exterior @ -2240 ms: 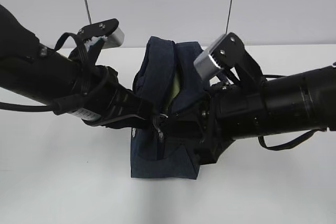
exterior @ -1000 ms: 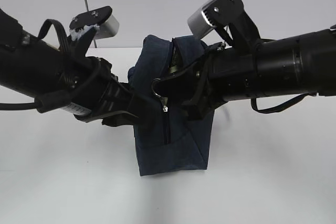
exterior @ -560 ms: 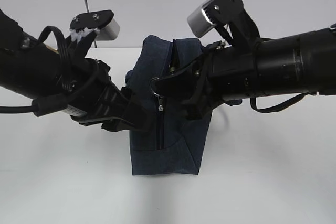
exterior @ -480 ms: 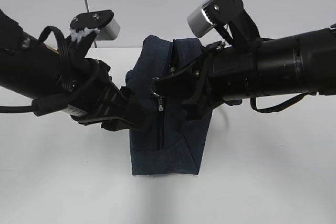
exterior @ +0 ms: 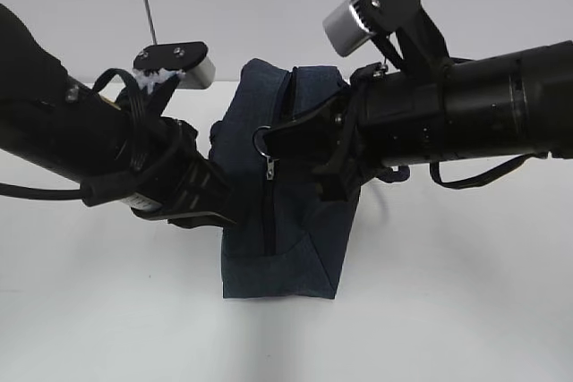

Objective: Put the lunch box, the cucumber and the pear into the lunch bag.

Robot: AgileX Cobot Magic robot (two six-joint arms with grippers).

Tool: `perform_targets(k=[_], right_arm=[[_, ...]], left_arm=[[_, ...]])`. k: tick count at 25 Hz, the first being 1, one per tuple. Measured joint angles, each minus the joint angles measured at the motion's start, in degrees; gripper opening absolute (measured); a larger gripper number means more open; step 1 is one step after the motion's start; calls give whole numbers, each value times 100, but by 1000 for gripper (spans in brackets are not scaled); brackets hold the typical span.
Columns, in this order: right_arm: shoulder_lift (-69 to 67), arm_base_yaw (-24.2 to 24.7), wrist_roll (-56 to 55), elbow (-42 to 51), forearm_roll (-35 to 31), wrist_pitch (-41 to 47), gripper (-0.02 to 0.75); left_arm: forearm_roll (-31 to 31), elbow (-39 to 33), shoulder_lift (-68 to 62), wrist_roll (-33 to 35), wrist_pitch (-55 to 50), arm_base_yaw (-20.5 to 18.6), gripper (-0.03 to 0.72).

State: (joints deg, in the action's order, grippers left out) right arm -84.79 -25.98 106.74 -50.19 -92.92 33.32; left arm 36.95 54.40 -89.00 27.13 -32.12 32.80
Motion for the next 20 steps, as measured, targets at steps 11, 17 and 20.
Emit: perform_targets(k=[11, 17, 20], right_arm=[[13, 0, 189, -87, -146, -417, 0], [13, -4, 248, -281, -158, -540, 0], [2, -4, 253, -384, -129, -558, 0]], left_arm=[[-221, 0, 0, 0, -226, 0, 6], [-256, 11, 0, 0, -377, 0, 5], [-360, 28, 5, 0, -453, 0, 5]])
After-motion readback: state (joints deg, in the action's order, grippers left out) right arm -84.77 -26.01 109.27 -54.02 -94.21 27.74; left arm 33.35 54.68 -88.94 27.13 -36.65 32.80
